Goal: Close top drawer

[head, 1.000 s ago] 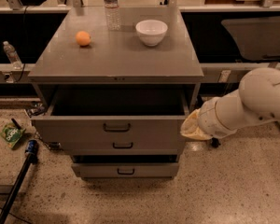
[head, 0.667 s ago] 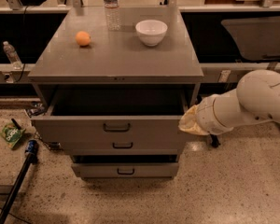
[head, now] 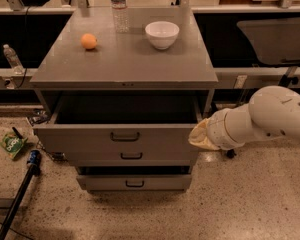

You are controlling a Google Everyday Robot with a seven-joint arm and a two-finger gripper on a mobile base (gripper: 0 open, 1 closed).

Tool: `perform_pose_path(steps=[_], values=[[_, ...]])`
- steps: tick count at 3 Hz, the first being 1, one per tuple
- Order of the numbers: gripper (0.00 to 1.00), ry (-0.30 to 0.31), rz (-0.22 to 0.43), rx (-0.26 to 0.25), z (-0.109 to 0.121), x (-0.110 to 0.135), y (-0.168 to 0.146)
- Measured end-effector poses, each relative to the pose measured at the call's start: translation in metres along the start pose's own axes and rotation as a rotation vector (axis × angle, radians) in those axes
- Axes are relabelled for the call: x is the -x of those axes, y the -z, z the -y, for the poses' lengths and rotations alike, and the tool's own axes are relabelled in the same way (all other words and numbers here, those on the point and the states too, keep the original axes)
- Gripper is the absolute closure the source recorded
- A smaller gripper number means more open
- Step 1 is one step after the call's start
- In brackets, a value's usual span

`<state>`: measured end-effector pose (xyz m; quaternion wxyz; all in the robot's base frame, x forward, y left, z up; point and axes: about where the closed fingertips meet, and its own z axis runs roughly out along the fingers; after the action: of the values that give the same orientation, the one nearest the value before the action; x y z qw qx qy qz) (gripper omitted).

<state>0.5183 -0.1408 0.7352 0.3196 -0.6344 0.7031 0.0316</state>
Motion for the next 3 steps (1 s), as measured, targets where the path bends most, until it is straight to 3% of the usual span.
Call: perform_pose_path(steps=[1, 3], values=[[1.00, 0.013, 0.056, -0.006, 0.000, -0.009, -0.042], [1.00, 0.045, 0.103, -0.066, 0.003, -0.013, -0.091]])
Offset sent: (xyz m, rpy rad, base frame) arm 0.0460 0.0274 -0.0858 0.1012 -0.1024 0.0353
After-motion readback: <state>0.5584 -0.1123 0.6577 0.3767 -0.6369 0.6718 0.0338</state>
